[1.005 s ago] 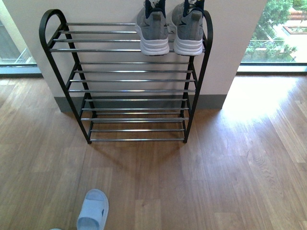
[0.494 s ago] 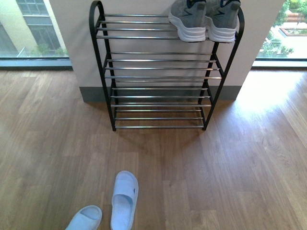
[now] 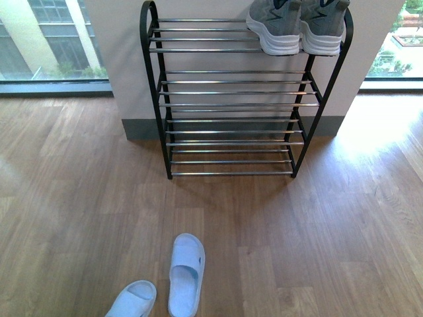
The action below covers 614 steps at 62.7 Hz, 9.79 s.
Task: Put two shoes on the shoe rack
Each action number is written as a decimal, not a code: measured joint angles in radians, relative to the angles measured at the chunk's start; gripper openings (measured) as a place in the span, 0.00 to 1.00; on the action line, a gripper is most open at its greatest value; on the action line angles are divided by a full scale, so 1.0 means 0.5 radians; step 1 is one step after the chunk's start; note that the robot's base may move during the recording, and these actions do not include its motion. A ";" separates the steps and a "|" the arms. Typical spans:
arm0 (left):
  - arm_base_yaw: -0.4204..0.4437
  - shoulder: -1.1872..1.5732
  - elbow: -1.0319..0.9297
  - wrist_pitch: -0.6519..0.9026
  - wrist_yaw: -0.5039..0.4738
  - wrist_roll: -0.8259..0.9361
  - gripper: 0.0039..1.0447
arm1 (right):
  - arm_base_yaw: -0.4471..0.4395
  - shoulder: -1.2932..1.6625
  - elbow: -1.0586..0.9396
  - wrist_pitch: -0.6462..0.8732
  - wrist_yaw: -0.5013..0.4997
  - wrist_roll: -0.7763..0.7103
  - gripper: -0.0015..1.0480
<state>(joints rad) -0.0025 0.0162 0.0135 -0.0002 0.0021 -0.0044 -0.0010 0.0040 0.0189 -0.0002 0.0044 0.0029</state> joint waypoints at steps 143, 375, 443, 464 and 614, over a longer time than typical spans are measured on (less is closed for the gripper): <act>0.000 0.000 0.000 -0.001 -0.005 0.000 0.91 | 0.000 0.000 0.000 0.000 -0.008 0.000 0.91; 0.000 0.000 0.000 -0.001 -0.005 0.000 0.91 | -0.005 5.997 3.148 1.261 -0.039 -0.087 0.02; 0.000 0.000 0.000 0.000 -0.005 0.000 0.91 | -0.444 3.149 0.937 1.428 -0.315 0.013 0.02; 0.000 0.000 0.000 0.000 -0.005 0.000 0.91 | -0.444 2.186 0.651 0.929 -0.362 0.124 0.02; 0.000 -0.001 0.000 0.000 -0.004 0.000 0.91 | -0.415 1.916 0.587 0.809 -0.369 0.170 0.02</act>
<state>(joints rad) -0.0025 0.0158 0.0135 -0.0002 0.0002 -0.0044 -0.2085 0.9619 0.3126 0.4046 -0.1799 0.0879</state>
